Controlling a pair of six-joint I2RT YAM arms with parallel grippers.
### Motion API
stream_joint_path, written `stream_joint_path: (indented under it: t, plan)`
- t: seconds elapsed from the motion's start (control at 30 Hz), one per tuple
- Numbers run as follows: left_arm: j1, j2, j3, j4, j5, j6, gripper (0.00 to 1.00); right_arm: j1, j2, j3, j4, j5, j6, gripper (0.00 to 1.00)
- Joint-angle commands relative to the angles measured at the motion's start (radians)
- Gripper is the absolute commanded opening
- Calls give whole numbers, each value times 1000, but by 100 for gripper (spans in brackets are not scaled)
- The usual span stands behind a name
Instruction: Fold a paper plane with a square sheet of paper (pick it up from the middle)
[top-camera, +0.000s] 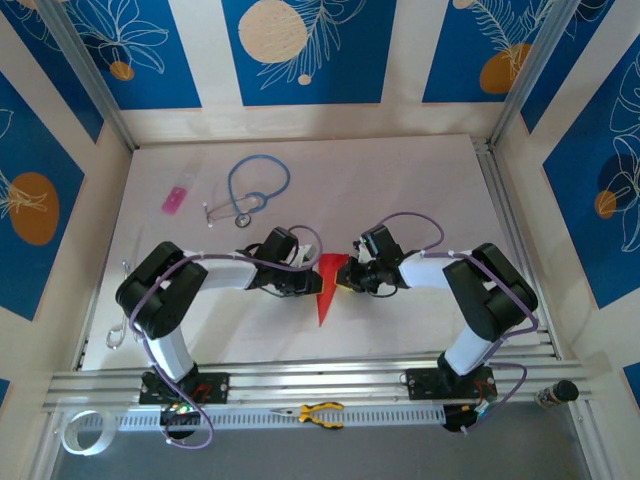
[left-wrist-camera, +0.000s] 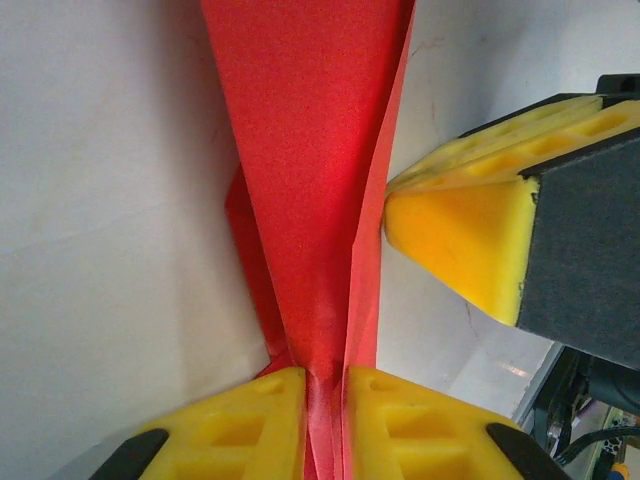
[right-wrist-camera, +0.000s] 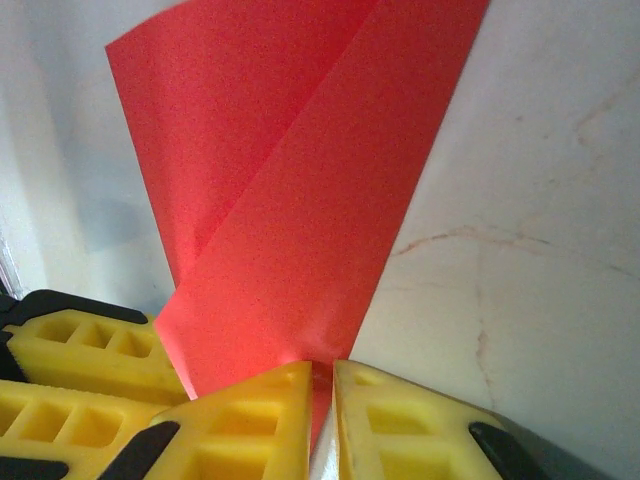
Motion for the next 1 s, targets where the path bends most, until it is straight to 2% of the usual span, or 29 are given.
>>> stream_joint_path:
  t: [0.0, 0.23, 0.33, 0.97]
  plan:
    - [1, 10, -9, 39, 29, -12, 17, 7, 8, -10, 5, -24, 6, 15]
    - [1, -9, -18, 53, 19, -14, 15, 7, -8, -15, 3, -23, 9, 15]
    - [3, -18, -18, 48, 6, -8, 23, 4, -26, -14, -10, -14, 5, 15]
    - [74, 13, -35, 201, -22, -104, 35, -8, -27, -19, -19, -14, -8, 15]
